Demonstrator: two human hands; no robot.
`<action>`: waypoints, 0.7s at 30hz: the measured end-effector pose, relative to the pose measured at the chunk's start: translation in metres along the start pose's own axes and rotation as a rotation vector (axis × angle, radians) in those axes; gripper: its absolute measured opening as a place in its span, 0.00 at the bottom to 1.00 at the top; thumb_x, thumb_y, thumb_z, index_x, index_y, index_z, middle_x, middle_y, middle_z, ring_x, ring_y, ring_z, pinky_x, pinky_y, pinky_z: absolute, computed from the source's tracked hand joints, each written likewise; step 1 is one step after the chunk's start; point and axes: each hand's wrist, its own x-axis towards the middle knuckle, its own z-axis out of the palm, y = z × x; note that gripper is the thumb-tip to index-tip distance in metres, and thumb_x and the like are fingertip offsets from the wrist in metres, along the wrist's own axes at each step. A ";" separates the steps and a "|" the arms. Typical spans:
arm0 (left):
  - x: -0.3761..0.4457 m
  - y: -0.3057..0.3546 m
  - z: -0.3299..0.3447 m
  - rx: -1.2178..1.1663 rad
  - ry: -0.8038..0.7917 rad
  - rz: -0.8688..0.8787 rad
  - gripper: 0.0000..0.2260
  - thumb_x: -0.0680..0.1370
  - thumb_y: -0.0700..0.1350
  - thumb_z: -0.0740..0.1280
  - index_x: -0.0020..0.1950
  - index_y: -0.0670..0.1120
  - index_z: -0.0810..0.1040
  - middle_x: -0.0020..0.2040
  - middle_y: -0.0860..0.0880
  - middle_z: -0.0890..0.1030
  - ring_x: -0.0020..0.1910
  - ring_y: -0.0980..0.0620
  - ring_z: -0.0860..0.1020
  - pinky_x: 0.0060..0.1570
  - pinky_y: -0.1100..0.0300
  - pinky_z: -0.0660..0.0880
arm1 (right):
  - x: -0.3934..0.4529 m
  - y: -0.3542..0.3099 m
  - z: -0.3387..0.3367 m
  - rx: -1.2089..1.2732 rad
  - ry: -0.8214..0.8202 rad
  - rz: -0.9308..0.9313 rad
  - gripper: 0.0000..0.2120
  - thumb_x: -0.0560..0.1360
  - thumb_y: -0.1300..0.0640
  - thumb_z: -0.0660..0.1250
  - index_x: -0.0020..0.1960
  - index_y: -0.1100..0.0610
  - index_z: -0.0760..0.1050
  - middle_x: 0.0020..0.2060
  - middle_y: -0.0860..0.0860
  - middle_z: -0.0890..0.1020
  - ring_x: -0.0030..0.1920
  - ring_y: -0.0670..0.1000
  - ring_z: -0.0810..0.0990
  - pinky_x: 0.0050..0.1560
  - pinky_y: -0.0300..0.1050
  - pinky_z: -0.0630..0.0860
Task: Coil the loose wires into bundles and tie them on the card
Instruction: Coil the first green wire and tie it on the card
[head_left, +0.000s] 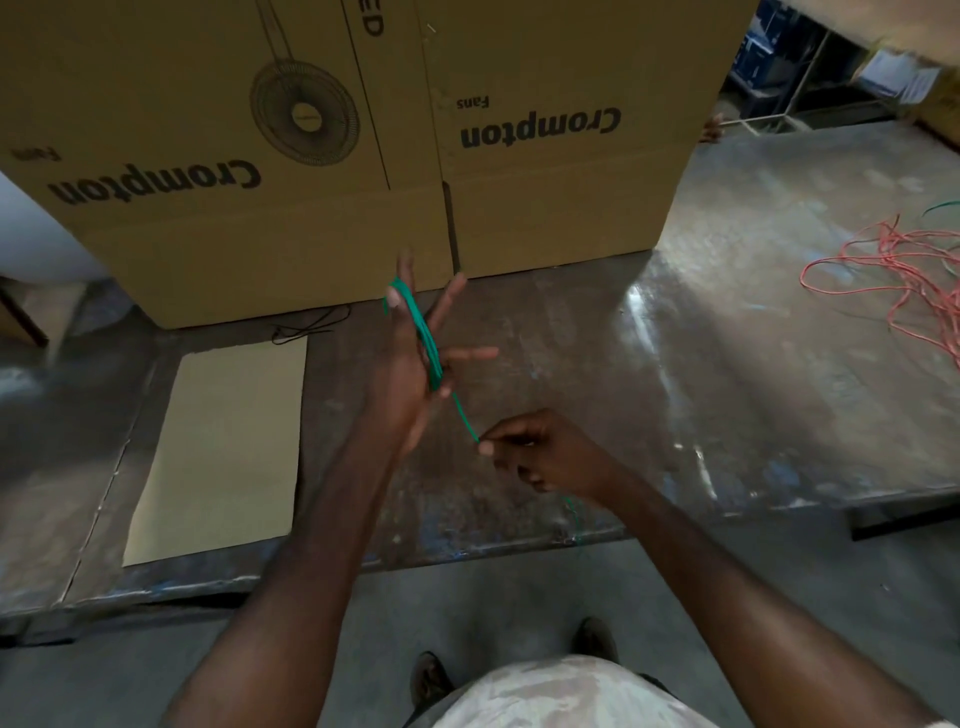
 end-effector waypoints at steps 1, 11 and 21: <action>0.005 -0.003 -0.004 0.140 0.036 0.023 0.22 0.88 0.62 0.43 0.84 0.70 0.50 0.76 0.54 0.77 0.51 0.43 0.88 0.22 0.62 0.73 | -0.001 -0.005 0.000 -0.021 -0.010 -0.026 0.08 0.81 0.56 0.73 0.55 0.60 0.85 0.33 0.53 0.80 0.24 0.46 0.65 0.24 0.37 0.62; 0.008 -0.044 -0.035 0.540 0.260 0.012 0.21 0.88 0.61 0.49 0.83 0.69 0.56 0.76 0.54 0.74 0.67 0.53 0.80 0.53 0.58 0.83 | -0.009 -0.035 -0.012 -0.597 -0.287 -0.207 0.09 0.82 0.54 0.71 0.56 0.58 0.86 0.32 0.48 0.84 0.33 0.39 0.79 0.40 0.33 0.74; -0.032 -0.069 -0.020 0.794 -0.007 -0.247 0.19 0.90 0.54 0.53 0.77 0.54 0.75 0.58 0.46 0.87 0.45 0.56 0.83 0.46 0.54 0.74 | 0.011 -0.054 -0.060 -0.753 0.125 -0.372 0.06 0.77 0.52 0.77 0.50 0.53 0.87 0.42 0.43 0.80 0.42 0.41 0.79 0.46 0.41 0.75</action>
